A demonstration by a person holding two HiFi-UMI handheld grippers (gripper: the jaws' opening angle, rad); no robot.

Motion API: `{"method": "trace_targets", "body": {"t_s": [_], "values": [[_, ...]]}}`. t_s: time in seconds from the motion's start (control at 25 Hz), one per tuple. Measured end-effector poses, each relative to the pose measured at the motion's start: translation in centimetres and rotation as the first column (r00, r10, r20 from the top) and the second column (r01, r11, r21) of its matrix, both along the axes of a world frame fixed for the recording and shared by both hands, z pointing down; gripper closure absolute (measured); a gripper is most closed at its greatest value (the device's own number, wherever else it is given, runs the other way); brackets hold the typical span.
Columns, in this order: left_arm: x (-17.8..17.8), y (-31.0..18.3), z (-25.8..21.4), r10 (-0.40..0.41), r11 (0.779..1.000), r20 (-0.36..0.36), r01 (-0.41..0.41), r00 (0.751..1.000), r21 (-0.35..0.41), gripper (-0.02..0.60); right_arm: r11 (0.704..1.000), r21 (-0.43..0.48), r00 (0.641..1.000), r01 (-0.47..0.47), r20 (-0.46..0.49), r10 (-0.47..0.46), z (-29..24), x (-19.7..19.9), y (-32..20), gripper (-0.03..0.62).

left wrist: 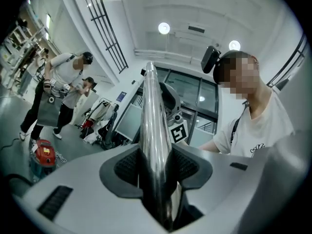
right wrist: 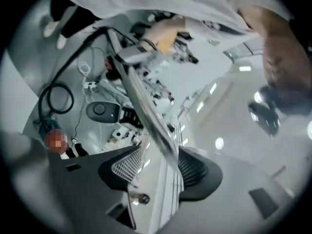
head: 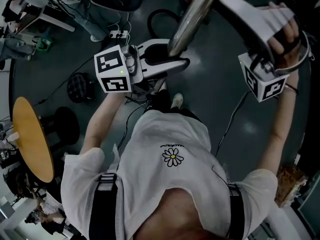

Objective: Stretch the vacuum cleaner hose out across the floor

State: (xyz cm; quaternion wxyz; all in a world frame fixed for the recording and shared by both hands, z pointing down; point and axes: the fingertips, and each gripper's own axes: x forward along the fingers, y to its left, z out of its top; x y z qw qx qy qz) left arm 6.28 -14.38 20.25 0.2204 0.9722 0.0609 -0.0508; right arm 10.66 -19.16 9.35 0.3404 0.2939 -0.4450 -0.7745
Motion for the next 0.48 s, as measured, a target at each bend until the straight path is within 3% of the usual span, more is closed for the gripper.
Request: {"method": "trace_targets", "body": {"t_s": [0.04, 0.08, 0.12, 0.16, 0.2, 0.28, 0.36, 0.4, 0.48], "values": [[-0.8, -0.1, -0.1, -0.029, 0.999, 0.001, 0.029, 1.000, -0.014, 0.414, 0.998, -0.012, 0.989, -0.056, 0.138, 0.057, -2.1, 2.5, 0.1, 0.368], [-1.5, -0.2, -0.2, -0.062, 0.998, 0.001, 0.062, 0.998, -0.027, 0.416, 0.994, -0.059, 0.950, -0.094, 0.294, 0.107, -3.5, 5.0, 0.4, 0.368], [-2.0, -0.2, -0.4, -0.092, 0.995, 0.003, 0.092, 0.996, -0.028, 0.417, 0.985, -0.144, 0.877, -0.099, 0.455, 0.155, -3.6, 7.3, 0.9, 0.368], [-2.3, 0.1, -0.6, -0.114, 0.993, 0.003, 0.114, 0.993, -0.021, 0.417, 0.966, -0.251, 0.766, -0.056, 0.610, 0.202, -2.6, 9.1, 1.7, 0.368], [-2.3, 0.5, -0.8, -0.128, 0.992, -0.003, 0.128, 0.992, -0.014, 0.417, 0.940, -0.338, 0.620, 0.050, 0.748, 0.237, -0.8, 10.1, 2.8, 0.368], [-2.1, 1.4, -1.3, -0.144, 0.989, -0.031, 0.144, 0.989, -0.016, 0.417, 0.866, -0.363, 0.297, 0.344, 0.917, 0.266, 3.9, 9.5, 5.1, 0.368], [-2.3, 2.1, -1.7, -0.164, 0.986, -0.045, 0.163, 0.986, -0.021, 0.417, 0.770, -0.360, 0.048, 0.527, 0.917, 0.395, 11.0, 7.9, 6.5, 0.370], [-2.6, 2.6, -1.8, -0.174, 0.985, -0.049, 0.173, 0.984, -0.024, 0.417, 0.718, -0.373, -0.068, 0.588, 0.861, 0.503, 15.2, 7.1, 7.0, 0.370], [-3.6, 4.0, -2.0, -0.199, 0.980, -0.065, 0.197, 0.978, -0.032, 0.417, 0.620, -0.342, -0.325, 0.706, 0.622, 0.713, 23.9, 5.9, 8.7, 0.370]]}}
